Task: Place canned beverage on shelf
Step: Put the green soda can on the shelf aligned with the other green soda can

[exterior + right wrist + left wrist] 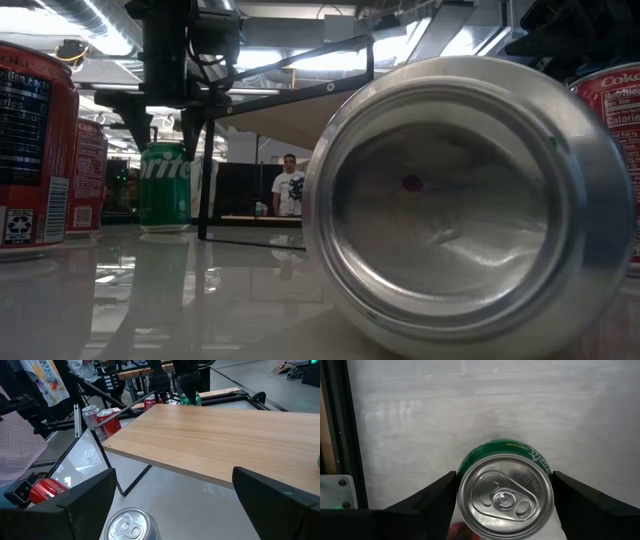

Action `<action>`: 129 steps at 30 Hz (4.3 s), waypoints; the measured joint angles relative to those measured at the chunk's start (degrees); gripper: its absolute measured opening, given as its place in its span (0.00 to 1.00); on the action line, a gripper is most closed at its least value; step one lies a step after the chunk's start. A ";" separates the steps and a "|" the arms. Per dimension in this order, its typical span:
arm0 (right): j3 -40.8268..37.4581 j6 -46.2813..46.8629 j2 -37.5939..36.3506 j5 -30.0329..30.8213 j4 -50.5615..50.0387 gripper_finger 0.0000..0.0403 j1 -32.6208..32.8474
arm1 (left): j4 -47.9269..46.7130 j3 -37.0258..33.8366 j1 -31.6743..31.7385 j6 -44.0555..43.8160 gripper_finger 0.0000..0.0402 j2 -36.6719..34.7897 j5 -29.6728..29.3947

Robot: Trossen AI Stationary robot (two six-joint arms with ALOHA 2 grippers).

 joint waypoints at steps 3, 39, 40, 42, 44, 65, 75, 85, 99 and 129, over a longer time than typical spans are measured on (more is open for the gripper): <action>0.00 -0.74 0.00 0.00 0.02 0.97 0.00 | -0.02 0.00 0.00 0.02 0.72 0.00 0.11; 0.00 -0.78 0.00 -0.09 0.00 0.97 -0.02 | 6.86 -0.10 0.00 30.67 0.96 0.02 -1.60; 0.00 -0.78 0.00 -0.09 0.00 0.97 -0.02 | 6.86 -0.10 0.01 31.91 0.96 0.02 -1.52; 0.00 -0.78 0.00 -0.09 -0.03 0.97 -0.02 | 6.85 -0.10 0.01 34.93 0.96 0.02 -0.92; 0.00 -0.76 0.00 -0.09 -0.11 0.97 -0.02 | 6.86 -0.10 0.01 38.70 0.96 0.02 0.09; 0.00 -0.54 0.00 -0.09 -0.18 0.97 -0.02 | 5.51 -0.02 0.00 57.48 0.96 0.00 4.57; 0.00 -0.53 0.00 -0.10 -0.30 0.97 -0.02 | 1.58 -0.02 0.00 63.23 0.96 0.00 4.70; 0.00 -0.52 0.01 -0.11 -1.82 0.97 -0.02 | -0.13 -0.02 0.00 67.68 0.96 0.00 4.48; 0.00 -0.53 0.00 -0.10 -2.19 0.97 -0.02 | -0.28 -0.02 0.00 67.76 0.96 0.00 1.87; 0.00 -0.52 0.01 -0.07 -2.19 0.97 -0.04 | -0.02 -0.02 -0.02 77.74 0.86 0.00 2.29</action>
